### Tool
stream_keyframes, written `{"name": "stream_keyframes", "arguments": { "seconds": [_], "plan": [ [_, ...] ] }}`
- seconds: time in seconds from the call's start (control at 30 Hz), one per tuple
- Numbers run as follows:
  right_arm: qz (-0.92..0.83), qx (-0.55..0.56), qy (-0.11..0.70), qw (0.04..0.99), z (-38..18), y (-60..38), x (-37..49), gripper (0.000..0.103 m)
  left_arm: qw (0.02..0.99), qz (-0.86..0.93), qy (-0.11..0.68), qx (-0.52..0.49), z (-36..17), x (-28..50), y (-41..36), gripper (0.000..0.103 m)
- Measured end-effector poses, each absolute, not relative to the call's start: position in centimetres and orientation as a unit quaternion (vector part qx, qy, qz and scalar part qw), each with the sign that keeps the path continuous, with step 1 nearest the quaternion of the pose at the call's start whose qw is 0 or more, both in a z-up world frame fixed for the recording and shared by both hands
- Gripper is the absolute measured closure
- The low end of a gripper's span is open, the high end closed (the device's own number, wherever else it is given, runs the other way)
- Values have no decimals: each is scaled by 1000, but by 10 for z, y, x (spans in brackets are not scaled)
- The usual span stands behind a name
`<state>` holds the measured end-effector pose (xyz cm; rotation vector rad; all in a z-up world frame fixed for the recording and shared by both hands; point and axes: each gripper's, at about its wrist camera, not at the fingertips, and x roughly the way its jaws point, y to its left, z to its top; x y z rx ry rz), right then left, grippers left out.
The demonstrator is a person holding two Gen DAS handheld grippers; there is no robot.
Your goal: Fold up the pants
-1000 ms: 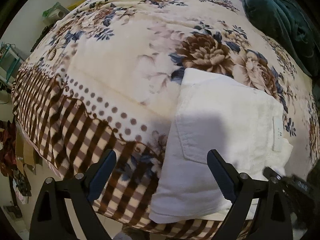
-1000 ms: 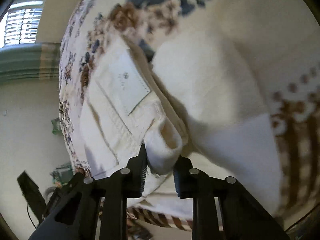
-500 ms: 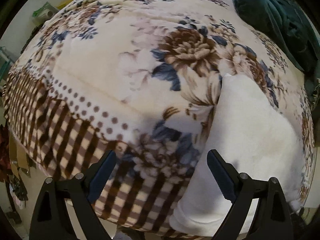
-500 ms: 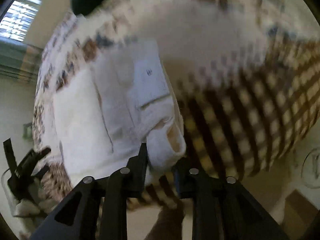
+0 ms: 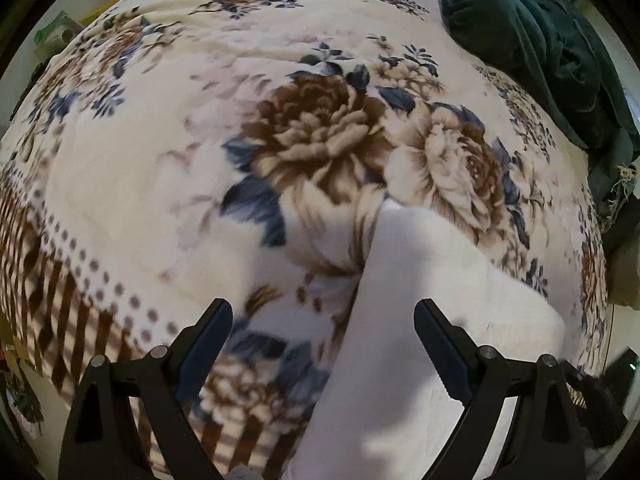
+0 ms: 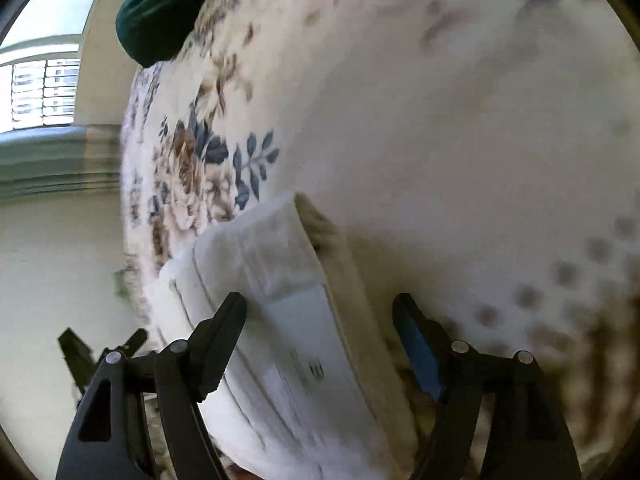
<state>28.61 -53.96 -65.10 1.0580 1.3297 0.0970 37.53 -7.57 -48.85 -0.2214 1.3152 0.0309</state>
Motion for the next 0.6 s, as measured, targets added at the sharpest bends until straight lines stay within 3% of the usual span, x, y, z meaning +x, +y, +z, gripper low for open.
{"name": "stream_keyframes", "arguments": {
  "seconds": [0.03,0.1,0.2,0.33,0.47,0.5,0.53,0.57,0.6],
  "plan": [
    [36,466,577,670,-651,-533,291,75,785,14,610,-102,-490,378,-77,10],
    [12,444,559,701,-632,-535,289,97,783,9,613,-103,-492,383,-79,10],
    [-9,428,520,739,-599,-543,283,97,779,1,618,-102,-496,386,-84,10],
    [-2,363,574,734,-609,-525,296,95,768,-13,629,-118,-510,397,-91,10],
    [11,356,606,711,-619,-531,301,75,748,-21,646,-152,-533,418,-92,10],
    [12,365,608,705,-621,-534,301,68,743,-32,648,-166,-539,423,-91,17],
    [10,382,609,695,-626,-540,300,64,740,-54,640,-197,-545,428,-89,30],
    [10,395,611,686,-632,-544,299,59,738,-60,637,-213,-550,430,-87,66],
    [9,404,613,679,-638,-547,298,59,732,-64,640,-225,-557,433,-86,71]
  ]
}}
